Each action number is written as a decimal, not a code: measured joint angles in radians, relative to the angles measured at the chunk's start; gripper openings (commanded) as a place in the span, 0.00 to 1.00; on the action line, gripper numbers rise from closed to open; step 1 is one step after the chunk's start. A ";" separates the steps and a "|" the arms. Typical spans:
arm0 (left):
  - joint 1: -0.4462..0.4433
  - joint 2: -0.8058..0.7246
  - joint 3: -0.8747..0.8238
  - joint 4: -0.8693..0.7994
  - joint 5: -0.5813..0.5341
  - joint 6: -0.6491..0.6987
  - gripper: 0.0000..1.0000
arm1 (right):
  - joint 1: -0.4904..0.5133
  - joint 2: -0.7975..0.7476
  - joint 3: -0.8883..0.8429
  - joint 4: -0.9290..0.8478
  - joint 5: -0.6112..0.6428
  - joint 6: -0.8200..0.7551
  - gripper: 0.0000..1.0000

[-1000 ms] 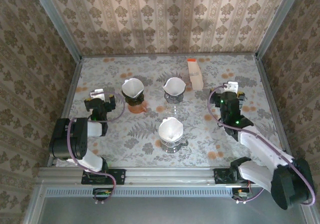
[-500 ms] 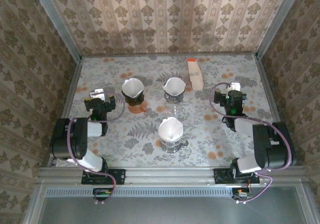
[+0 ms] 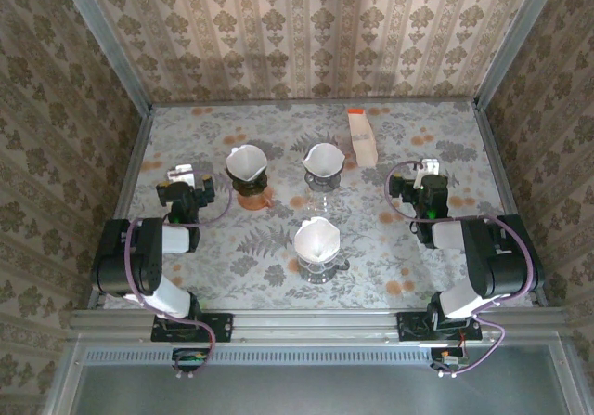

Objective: Place the coffee filter in the dripper

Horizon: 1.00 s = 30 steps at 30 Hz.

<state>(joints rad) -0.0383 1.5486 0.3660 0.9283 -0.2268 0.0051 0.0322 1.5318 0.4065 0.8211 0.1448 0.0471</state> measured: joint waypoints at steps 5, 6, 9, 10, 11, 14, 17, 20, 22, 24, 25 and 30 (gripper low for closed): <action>0.000 0.000 0.000 0.000 0.000 0.000 1.00 | 0.000 0.000 0.000 0.008 0.000 0.000 1.00; 0.000 0.000 0.000 0.000 0.000 0.000 1.00 | 0.000 0.000 0.000 0.008 0.000 0.000 1.00; 0.000 0.000 0.000 0.000 0.000 0.000 1.00 | 0.000 0.000 0.000 0.008 0.000 0.000 1.00; 0.000 0.000 0.000 0.000 0.000 0.000 1.00 | 0.000 0.000 0.000 0.008 0.000 0.000 1.00; 0.000 0.000 0.000 0.000 0.000 0.000 1.00 | 0.000 0.000 0.000 0.008 0.000 0.000 1.00; 0.000 0.000 0.000 0.000 0.006 0.001 1.00 | 0.000 0.000 0.000 0.008 0.000 0.000 1.00; 0.000 0.000 0.000 0.000 0.010 0.005 1.00 | 0.000 0.000 0.000 0.008 0.000 0.000 1.00; -0.002 0.000 0.000 0.000 0.012 0.011 1.00 | 0.000 0.000 0.000 0.009 0.000 0.000 1.00; -0.002 0.000 0.000 0.000 0.014 0.014 1.00 | 0.000 0.000 0.000 0.010 0.000 0.000 1.00; -0.004 0.000 0.000 0.000 0.014 0.015 1.00 | 0.000 0.000 0.000 0.010 0.000 0.000 1.00; -0.006 0.000 0.000 0.000 0.014 0.015 1.00 | 0.000 0.000 0.000 0.010 0.000 0.000 1.00; -0.007 0.000 0.000 0.000 0.018 0.016 1.00 | 0.000 0.000 0.000 0.010 0.000 0.000 1.00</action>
<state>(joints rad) -0.0452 1.5486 0.3660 0.9279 -0.2085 0.0208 0.0322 1.5318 0.4065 0.8307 0.1448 0.0471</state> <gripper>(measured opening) 0.999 0.999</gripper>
